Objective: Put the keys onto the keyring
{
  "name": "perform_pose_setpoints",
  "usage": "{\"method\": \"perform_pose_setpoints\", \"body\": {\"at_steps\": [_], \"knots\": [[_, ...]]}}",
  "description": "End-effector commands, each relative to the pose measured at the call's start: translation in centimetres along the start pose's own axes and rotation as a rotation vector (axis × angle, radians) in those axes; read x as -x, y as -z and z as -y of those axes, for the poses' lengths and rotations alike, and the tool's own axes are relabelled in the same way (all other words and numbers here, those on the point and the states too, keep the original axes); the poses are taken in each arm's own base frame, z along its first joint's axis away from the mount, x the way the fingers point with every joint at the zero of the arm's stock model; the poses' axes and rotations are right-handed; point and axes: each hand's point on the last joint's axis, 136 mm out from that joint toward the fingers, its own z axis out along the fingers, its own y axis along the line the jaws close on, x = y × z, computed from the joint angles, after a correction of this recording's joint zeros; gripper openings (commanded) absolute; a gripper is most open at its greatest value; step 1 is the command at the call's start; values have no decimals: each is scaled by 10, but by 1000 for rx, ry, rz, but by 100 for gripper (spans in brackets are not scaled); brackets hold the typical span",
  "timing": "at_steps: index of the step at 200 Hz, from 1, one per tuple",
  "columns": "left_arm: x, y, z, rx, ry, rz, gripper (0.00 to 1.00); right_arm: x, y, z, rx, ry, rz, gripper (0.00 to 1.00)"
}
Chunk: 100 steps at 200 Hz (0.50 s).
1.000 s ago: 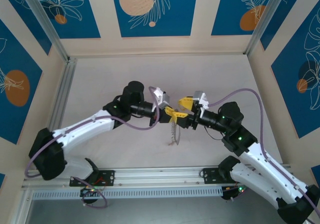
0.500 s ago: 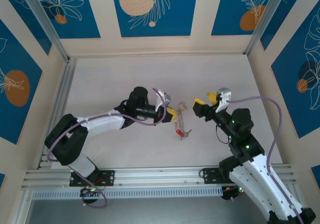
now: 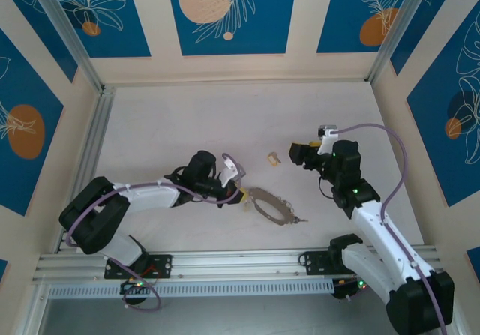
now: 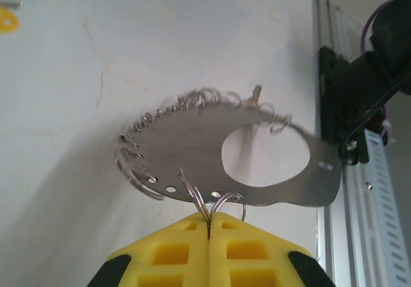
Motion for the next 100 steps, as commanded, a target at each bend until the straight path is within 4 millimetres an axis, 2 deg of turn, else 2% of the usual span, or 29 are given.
{"method": "perform_pose_setpoints", "body": {"at_steps": [1, 24, 59, 100], "knots": [[-25, 0, -7, 50, 8, -75, 3, 10, -12, -9, 63, -27, 18, 71], [-40, -1, -21, 115, 39, -142, 3, 4, -30, -7, 70, -37, -16, 69], [-49, 3, -35, 164, 79, -168, 11, -14, -46, 5, 27, -50, -109, 69], [-46, 5, -44, 194, 91, -149, 22, -39, -55, 15, -15, -110, -226, 69]]}}
